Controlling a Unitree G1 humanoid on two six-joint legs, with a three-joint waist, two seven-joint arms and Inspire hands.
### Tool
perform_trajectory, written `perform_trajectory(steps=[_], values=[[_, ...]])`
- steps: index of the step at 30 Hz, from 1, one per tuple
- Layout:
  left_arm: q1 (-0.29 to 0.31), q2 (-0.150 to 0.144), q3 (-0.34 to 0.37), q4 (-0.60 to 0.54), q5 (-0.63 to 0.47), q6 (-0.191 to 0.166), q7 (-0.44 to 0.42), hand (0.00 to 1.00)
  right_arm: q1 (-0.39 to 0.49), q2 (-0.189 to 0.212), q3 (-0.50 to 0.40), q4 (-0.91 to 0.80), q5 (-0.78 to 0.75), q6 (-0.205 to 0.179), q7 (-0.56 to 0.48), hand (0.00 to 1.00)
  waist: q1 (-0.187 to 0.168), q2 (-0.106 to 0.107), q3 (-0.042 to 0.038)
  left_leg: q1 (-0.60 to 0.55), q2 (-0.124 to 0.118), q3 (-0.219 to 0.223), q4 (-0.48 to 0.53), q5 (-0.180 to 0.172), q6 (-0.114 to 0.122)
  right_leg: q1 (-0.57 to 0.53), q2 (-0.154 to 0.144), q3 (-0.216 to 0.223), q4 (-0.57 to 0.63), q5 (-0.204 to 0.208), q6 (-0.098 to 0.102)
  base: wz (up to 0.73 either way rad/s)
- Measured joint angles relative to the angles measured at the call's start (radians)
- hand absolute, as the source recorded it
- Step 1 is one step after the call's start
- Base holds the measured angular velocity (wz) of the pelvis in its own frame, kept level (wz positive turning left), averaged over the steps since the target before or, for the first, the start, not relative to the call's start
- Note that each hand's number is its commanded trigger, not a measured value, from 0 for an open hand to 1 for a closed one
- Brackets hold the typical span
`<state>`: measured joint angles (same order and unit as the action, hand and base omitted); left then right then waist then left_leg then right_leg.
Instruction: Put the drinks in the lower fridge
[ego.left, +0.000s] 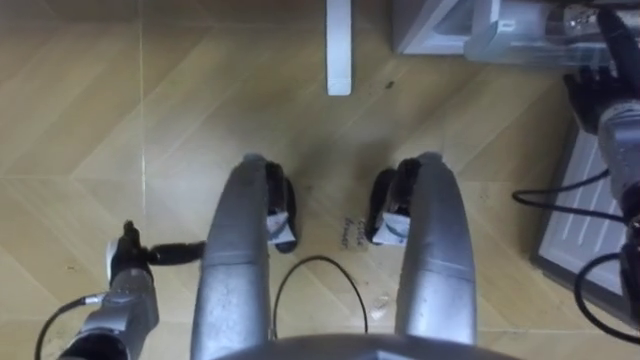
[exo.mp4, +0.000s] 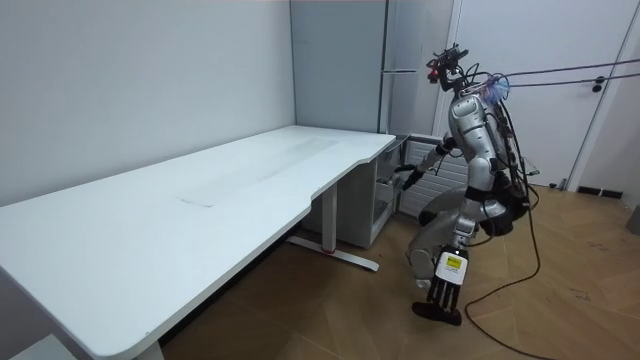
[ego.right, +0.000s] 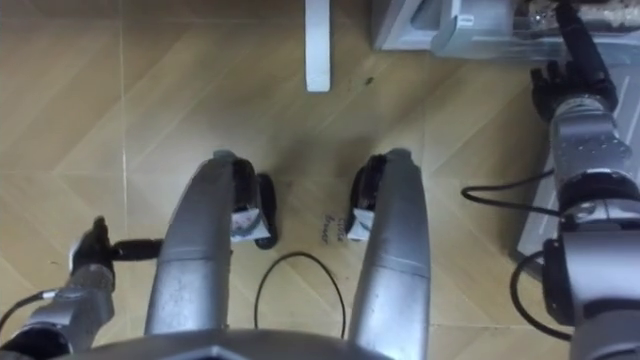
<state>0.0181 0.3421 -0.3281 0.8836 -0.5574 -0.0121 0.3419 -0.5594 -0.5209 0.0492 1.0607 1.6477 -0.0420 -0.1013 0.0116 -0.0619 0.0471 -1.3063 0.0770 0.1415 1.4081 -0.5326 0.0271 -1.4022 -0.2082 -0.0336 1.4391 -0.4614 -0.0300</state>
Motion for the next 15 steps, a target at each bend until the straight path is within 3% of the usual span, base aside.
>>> perform_trajectory(steps=[7, 15], values=[[0.000, 0.001, -0.002, -0.002, 0.002, 0.002, -0.049, 0.00, -0.001, -0.001, 0.006, 0.000, 0.014, -0.003, 0.033, 0.00, -0.004, -0.004, 0.0042, -0.035, 0.017, -0.001, 0.102, -0.033, 0.012, -0.039, -0.004, 0.017, 0.094, -0.028, 0.004, -0.01], [0.014, 0.005, 0.012, -0.002, 0.016, 0.003, -0.066, 0.00, -0.001, -0.001, 0.027, -0.007, 0.044, -0.006, 0.037, 0.00, 0.005, -0.011, 0.0075, -0.028, 0.023, 0.000, 0.145, -0.047, 0.003, -0.042, -0.015, 0.022, 0.142, -0.041, -0.005, -0.03]])
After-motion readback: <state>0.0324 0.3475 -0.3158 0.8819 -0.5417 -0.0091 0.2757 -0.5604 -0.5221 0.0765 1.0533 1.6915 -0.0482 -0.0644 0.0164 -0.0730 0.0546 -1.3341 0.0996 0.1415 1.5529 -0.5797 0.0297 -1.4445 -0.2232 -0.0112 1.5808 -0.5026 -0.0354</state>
